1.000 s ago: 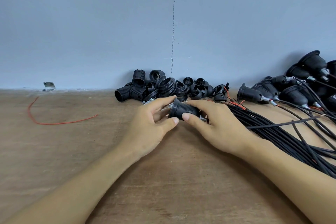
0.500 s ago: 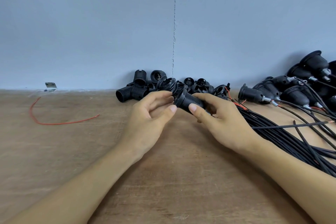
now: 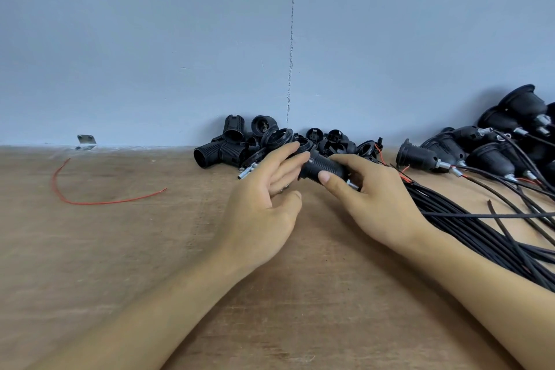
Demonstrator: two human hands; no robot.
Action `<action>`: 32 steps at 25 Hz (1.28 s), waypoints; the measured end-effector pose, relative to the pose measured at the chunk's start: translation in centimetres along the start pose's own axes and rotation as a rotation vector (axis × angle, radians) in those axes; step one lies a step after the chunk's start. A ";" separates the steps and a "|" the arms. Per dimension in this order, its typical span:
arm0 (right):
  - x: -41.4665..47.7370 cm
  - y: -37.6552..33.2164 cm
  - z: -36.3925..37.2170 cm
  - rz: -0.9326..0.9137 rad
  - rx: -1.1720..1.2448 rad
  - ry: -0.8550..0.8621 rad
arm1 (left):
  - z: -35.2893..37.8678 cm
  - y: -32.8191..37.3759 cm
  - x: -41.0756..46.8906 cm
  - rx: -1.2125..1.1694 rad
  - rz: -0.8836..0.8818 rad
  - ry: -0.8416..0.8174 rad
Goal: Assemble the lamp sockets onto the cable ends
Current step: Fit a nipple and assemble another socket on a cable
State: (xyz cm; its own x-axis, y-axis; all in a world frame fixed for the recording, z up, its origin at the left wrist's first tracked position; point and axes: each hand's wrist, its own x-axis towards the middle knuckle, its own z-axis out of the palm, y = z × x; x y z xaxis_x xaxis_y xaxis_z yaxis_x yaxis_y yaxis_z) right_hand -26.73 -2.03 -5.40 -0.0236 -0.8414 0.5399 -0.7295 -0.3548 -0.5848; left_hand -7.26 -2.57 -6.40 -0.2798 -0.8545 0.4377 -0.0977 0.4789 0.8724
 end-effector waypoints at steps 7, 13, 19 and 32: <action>-0.3 -0.7 0.3 -0.045 0.001 0.034 | 0.0 0.5 0.2 0.112 -0.101 0.099; -0.5 -1.2 0.1 -0.135 -0.043 -0.095 | -0.3 0.8 0.6 -0.099 -0.153 0.074; -0.1 -0.7 0.0 -0.031 0.018 0.030 | 0.1 1.2 0.0 -0.038 -0.022 0.047; -0.8 -1.7 0.1 -0.144 -0.056 -0.078 | -0.6 0.2 0.9 -0.192 -0.200 0.106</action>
State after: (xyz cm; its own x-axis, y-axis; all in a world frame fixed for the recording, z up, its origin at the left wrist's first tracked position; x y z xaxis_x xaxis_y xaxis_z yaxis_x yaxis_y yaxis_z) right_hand -25.41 -0.85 -4.93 0.1354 -0.8132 0.5660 -0.7587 -0.4525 -0.4686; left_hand -7.00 -3.37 -5.71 -0.1710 -0.9490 0.2648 0.0444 0.2611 0.9643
